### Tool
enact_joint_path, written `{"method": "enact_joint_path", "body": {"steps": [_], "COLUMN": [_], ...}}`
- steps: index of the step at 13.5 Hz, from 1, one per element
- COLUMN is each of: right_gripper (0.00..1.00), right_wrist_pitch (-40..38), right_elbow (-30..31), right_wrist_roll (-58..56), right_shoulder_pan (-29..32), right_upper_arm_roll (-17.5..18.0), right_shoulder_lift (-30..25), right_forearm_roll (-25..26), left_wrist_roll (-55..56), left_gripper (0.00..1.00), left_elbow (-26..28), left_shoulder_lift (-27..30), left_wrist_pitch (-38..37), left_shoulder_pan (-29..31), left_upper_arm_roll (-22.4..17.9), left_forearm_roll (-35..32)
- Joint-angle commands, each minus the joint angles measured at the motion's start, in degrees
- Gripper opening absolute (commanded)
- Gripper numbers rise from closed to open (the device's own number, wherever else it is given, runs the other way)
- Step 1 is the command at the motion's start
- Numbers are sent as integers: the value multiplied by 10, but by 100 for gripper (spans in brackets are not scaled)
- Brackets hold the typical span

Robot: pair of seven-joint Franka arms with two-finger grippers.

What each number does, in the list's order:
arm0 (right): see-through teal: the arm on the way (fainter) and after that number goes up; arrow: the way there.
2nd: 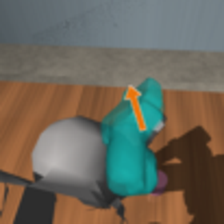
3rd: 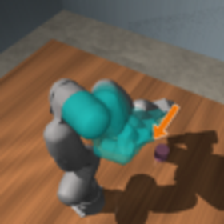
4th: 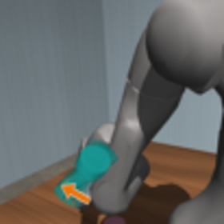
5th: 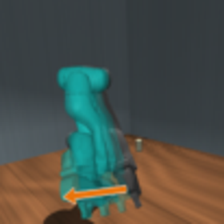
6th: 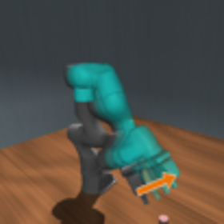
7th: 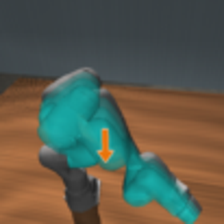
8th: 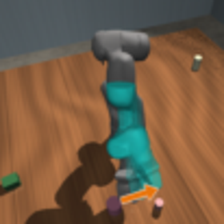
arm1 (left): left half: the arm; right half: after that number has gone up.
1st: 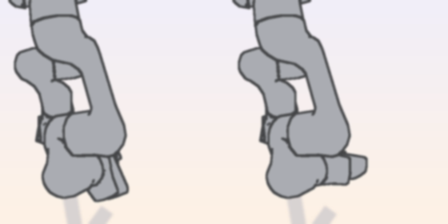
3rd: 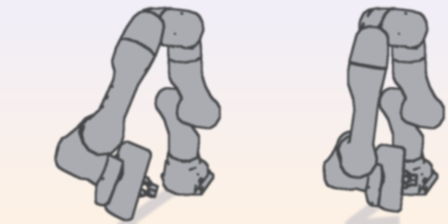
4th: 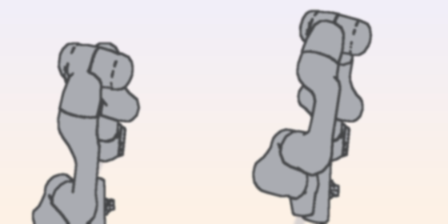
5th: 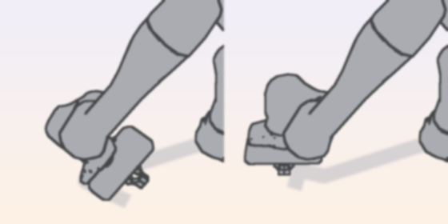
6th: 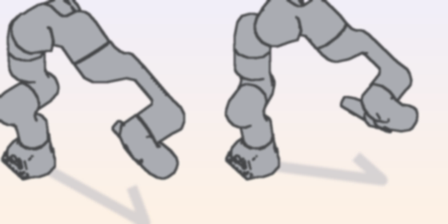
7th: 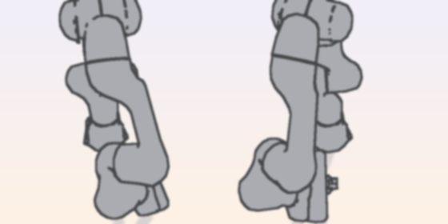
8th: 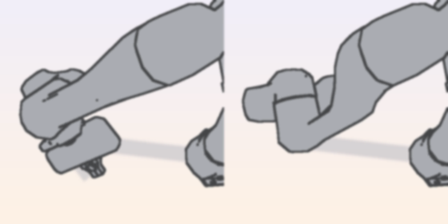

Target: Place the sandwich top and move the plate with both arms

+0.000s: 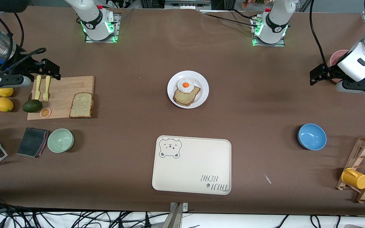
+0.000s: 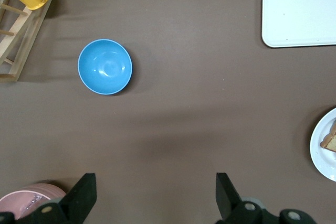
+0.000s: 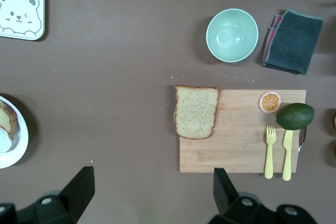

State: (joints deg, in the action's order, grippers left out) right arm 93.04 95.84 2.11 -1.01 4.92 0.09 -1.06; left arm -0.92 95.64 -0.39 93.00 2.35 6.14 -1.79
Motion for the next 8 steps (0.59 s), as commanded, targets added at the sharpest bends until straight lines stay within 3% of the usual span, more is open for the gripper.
{"method": "enact_joint_path", "body": {"steps": [1, 8], "right_gripper": [100, 100], "right_wrist_pitch": [-14, -33], "right_elbow": [-13, -12], "right_wrist_roll": [-2, -3], "right_shoulder_pan": [0, 1], "right_upper_arm_roll": [-2, -7], "right_shoulder_lift": [0, -2], "right_forearm_roll": [1, 1], "left_wrist_roll": [-2, -3], "left_gripper": [100, 100], "left_elbow": [2, 2], "left_shoulder_lift": [3, 2], "left_wrist_pitch": [4, 5], "left_shoulder_pan": [2, 4], "left_upper_arm_roll": [2, 1], "left_forearm_roll": [-1, -1]}}
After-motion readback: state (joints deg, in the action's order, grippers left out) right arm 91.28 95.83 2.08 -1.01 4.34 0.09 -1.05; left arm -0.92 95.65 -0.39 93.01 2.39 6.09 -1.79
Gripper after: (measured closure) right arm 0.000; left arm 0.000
